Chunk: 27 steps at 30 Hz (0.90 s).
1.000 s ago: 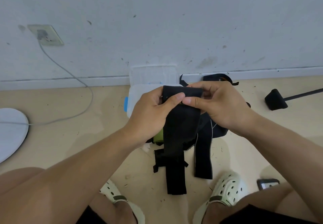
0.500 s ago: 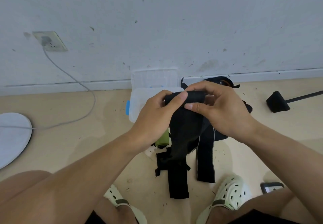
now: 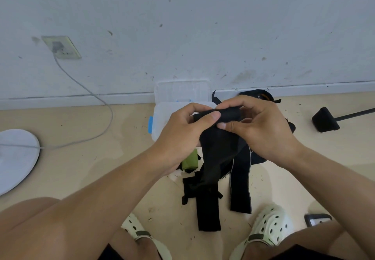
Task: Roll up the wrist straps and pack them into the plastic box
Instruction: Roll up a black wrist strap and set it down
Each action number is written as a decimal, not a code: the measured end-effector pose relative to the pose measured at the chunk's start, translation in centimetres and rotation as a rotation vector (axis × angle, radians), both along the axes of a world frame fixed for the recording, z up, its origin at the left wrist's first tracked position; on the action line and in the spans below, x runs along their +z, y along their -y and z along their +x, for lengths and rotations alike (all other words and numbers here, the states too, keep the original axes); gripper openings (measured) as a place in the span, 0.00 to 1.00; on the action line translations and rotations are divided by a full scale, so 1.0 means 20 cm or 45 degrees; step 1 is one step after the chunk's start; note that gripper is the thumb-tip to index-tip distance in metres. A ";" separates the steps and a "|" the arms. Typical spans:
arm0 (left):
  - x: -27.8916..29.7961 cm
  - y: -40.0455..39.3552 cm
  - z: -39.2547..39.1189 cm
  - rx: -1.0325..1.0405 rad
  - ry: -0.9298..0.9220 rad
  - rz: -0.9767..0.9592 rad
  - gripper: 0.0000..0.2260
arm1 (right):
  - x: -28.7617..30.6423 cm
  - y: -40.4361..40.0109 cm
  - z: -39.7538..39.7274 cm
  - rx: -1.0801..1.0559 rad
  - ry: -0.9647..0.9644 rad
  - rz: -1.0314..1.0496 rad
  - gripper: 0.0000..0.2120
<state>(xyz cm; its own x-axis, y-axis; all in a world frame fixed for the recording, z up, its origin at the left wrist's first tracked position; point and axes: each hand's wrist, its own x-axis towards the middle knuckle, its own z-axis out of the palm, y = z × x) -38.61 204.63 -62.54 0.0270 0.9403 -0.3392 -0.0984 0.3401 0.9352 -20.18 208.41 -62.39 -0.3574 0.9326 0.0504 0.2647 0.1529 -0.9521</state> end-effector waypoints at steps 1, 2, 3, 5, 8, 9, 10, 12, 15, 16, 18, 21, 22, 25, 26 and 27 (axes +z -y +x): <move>0.00 0.00 0.00 0.003 0.005 -0.001 0.04 | 0.00 0.00 0.00 -0.003 -0.001 0.001 0.16; 0.00 0.00 0.00 0.004 0.010 -0.004 0.04 | 0.00 0.00 0.00 -0.007 -0.002 0.002 0.17; 0.01 0.00 0.00 0.004 0.013 -0.008 0.04 | -0.01 0.00 0.00 -0.012 -0.004 0.004 0.17; 0.01 0.00 0.00 0.002 0.015 -0.013 0.06 | -0.01 0.00 0.00 -0.020 -0.009 0.008 0.17; 0.01 0.01 0.00 0.003 0.009 -0.006 0.07 | 0.01 0.01 0.00 -0.018 -0.025 -0.004 0.17; 0.01 0.01 0.00 0.003 0.006 -0.001 0.07 | 0.01 0.00 0.01 -0.017 -0.031 -0.013 0.17; 0.01 0.01 0.00 0.004 0.003 0.005 0.08 | 0.01 0.01 0.01 -0.014 -0.035 -0.023 0.17; 0.02 0.02 0.00 0.007 -0.006 0.021 0.08 | 0.02 0.00 0.02 0.005 -0.037 -0.055 0.16; 0.01 0.02 -0.01 0.030 -0.039 0.055 0.11 | 0.05 0.00 0.03 0.100 0.034 -0.140 0.19; 0.01 0.02 -0.01 0.042 -0.054 0.068 0.12 | 0.07 0.00 0.04 0.145 0.054 -0.173 0.20; 0.00 0.02 -0.01 0.046 -0.077 0.090 0.14 | 0.09 -0.01 0.06 0.209 0.078 -0.246 0.21; 0.00 0.02 -0.01 0.027 -0.114 0.115 0.16 | 0.10 -0.02 0.07 0.194 0.089 -0.312 0.24; -0.01 0.02 -0.01 0.025 -0.130 0.126 0.17 | 0.10 -0.02 0.07 0.185 0.093 -0.315 0.23; -0.01 0.02 -0.01 0.022 -0.193 0.160 0.19 | 0.08 -0.02 0.07 0.207 0.092 -0.333 0.21; -0.02 0.02 -0.02 0.020 -0.212 0.163 0.19 | 0.08 -0.02 0.07 0.216 0.092 -0.347 0.20; -0.02 0.02 -0.02 0.018 -0.229 0.161 0.19 | 0.08 -0.02 0.07 0.220 0.099 -0.358 0.20</move>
